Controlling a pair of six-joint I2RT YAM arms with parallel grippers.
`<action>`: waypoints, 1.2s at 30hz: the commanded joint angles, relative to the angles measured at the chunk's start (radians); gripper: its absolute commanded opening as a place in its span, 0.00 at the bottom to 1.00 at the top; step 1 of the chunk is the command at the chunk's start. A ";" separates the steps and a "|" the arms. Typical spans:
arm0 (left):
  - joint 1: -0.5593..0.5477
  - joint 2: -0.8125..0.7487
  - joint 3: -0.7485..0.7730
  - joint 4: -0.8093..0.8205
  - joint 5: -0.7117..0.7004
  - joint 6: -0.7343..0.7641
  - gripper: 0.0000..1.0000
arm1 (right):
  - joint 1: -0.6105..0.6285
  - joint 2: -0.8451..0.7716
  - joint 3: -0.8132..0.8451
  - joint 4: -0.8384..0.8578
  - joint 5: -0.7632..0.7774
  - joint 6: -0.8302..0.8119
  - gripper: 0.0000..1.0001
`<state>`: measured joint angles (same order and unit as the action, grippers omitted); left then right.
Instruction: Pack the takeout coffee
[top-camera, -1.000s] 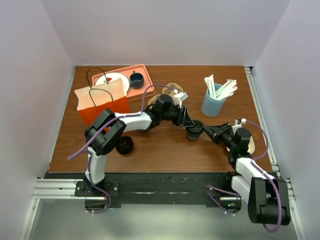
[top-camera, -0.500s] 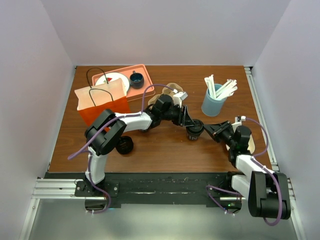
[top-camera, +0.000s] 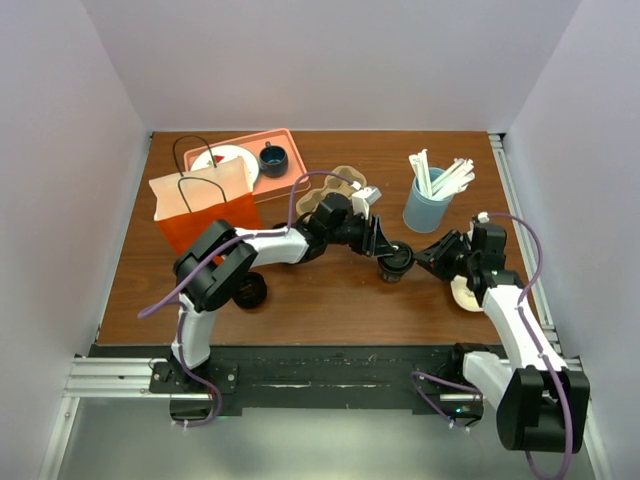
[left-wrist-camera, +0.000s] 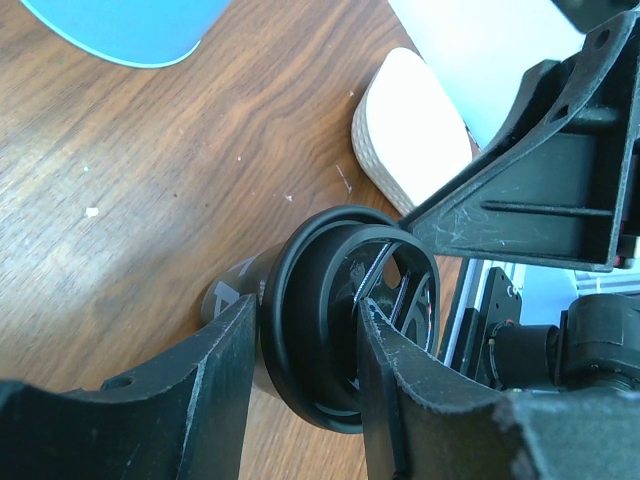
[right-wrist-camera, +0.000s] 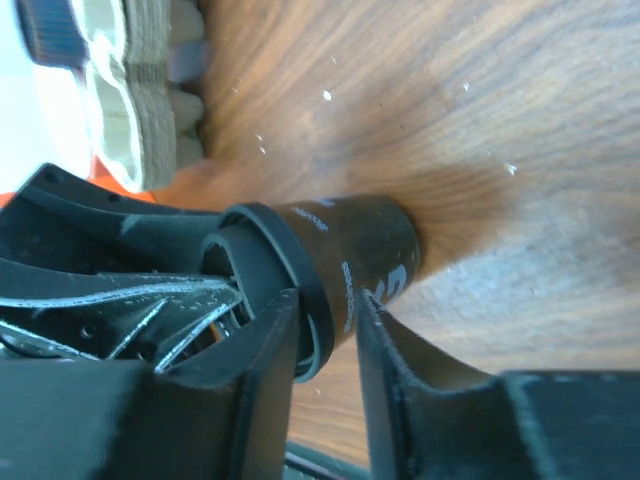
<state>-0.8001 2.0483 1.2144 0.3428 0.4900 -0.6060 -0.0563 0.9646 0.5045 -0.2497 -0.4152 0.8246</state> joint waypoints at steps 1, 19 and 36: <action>-0.048 0.286 -0.174 -0.645 -0.254 0.183 0.33 | 0.026 0.038 0.117 -0.207 -0.010 -0.140 0.28; -0.048 0.306 -0.141 -0.662 -0.254 0.193 0.33 | 0.049 0.218 0.258 -0.273 0.048 -0.370 0.22; -0.050 0.306 -0.156 -0.653 -0.260 0.184 0.33 | 0.285 0.220 0.092 -0.240 0.216 -0.228 0.07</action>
<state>-0.8074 2.0682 1.2308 0.3622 0.4576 -0.6106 0.1665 1.1118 0.6895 -0.3920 -0.1078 0.5491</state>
